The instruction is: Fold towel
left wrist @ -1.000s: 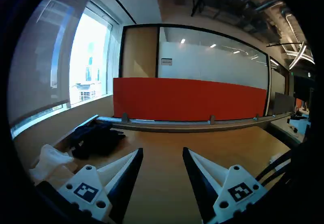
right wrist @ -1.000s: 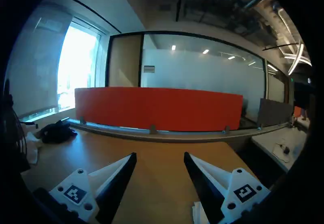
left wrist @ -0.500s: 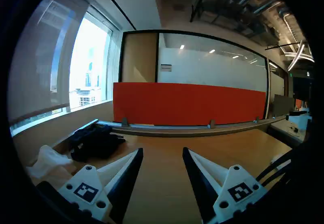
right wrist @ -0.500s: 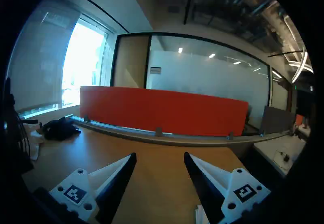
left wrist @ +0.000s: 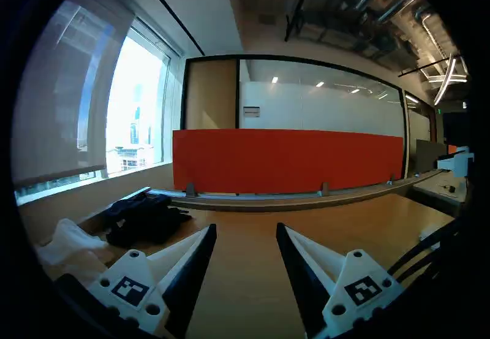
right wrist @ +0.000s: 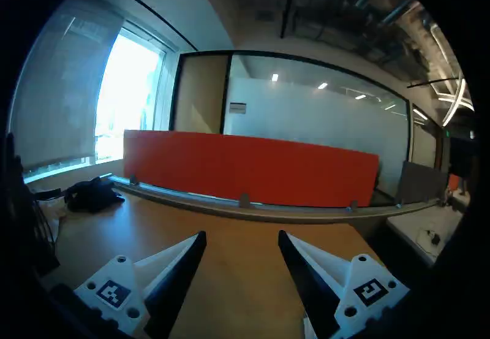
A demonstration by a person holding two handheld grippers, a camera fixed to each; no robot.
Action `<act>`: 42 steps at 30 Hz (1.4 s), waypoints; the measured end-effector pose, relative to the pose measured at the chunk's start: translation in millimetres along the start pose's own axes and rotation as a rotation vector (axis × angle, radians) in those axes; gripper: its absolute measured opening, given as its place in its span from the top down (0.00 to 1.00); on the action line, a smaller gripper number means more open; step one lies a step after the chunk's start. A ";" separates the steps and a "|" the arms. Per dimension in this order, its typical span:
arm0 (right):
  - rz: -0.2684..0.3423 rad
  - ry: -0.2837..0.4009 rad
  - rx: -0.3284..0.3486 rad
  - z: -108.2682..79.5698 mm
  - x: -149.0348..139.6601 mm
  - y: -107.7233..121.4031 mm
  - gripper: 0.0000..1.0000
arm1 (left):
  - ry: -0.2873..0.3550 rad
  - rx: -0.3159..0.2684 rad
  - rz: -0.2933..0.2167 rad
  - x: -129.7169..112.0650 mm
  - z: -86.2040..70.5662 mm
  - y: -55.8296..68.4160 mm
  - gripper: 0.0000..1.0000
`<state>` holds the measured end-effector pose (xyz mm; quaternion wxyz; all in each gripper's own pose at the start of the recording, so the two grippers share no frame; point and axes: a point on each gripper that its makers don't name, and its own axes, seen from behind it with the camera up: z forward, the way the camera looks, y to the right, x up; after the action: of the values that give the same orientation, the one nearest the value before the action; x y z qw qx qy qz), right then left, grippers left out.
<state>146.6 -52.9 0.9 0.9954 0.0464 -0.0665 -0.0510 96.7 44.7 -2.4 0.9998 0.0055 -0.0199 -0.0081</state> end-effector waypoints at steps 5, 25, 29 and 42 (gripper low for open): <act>-0.006 0.001 -0.006 2.8 -10.0 -1.3 0.09 | 0.017 0.004 0.005 -13.7 1.2 -8.3 0.29; -0.029 0.004 -0.034 15.4 -48.6 -5.9 0.09 | 0.061 -0.001 0.005 -72.2 -0.7 -36.4 0.29; -0.039 -0.001 -0.037 17.7 -50.5 -7.6 0.08 | 0.066 -0.001 -0.004 -77.8 -0.2 -40.0 0.29; -0.046 -0.010 -0.054 18.8 -60.6 -5.6 0.09 | 0.081 0.007 0.007 -84.1 2.6 -49.1 0.29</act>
<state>83.7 -53.5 11.2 0.9945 0.0208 -0.0691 -0.0757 11.8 -3.1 -3.7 0.9997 0.0091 0.0204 -0.0042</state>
